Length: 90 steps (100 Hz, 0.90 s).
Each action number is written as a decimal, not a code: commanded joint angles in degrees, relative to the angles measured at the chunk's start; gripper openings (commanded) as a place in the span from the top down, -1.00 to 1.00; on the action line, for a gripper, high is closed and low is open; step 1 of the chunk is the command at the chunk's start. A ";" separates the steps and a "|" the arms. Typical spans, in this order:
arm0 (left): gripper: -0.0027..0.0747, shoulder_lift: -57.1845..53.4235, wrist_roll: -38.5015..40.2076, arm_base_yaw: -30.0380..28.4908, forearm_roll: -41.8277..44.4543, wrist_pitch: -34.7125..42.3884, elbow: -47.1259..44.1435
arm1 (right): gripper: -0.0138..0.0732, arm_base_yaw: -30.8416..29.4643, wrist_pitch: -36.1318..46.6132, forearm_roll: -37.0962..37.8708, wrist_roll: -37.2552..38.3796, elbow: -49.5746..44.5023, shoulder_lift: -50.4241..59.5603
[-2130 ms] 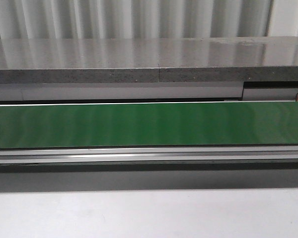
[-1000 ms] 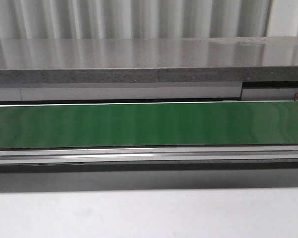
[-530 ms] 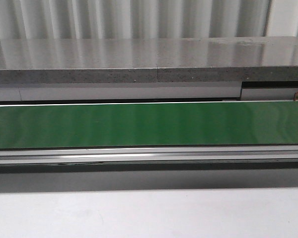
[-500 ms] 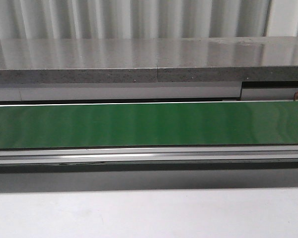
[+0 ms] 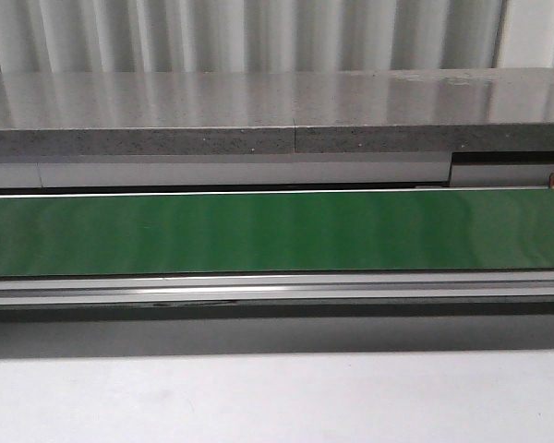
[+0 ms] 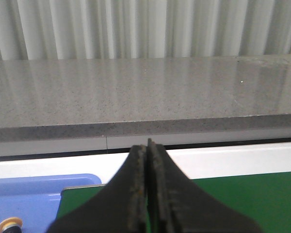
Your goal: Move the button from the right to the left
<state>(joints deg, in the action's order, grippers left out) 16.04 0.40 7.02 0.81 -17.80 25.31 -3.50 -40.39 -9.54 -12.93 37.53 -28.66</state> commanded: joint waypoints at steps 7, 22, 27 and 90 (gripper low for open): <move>0.98 -5.93 0.19 -1.48 0.53 10.19 -6.50 | 0.84 -0.01 4.17 -0.48 -0.53 1.40 -0.08; 0.98 -13.56 3.19 -1.57 2.44 11.44 -14.53 | 0.84 -0.01 4.17 -0.48 -0.53 1.40 -0.08; 0.98 -16.10 3.86 -1.57 2.55 11.54 -16.79 | 0.84 -0.01 4.17 -0.48 -0.53 1.40 -0.08; 0.98 -18.14 4.98 -1.57 3.45 21.78 -26.63 | 0.84 -0.01 3.81 -0.48 -0.53 1.40 -0.08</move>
<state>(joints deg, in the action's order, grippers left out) -0.32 4.85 5.62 4.19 -0.98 0.09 -3.50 -40.39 -9.54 -12.93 37.53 -28.66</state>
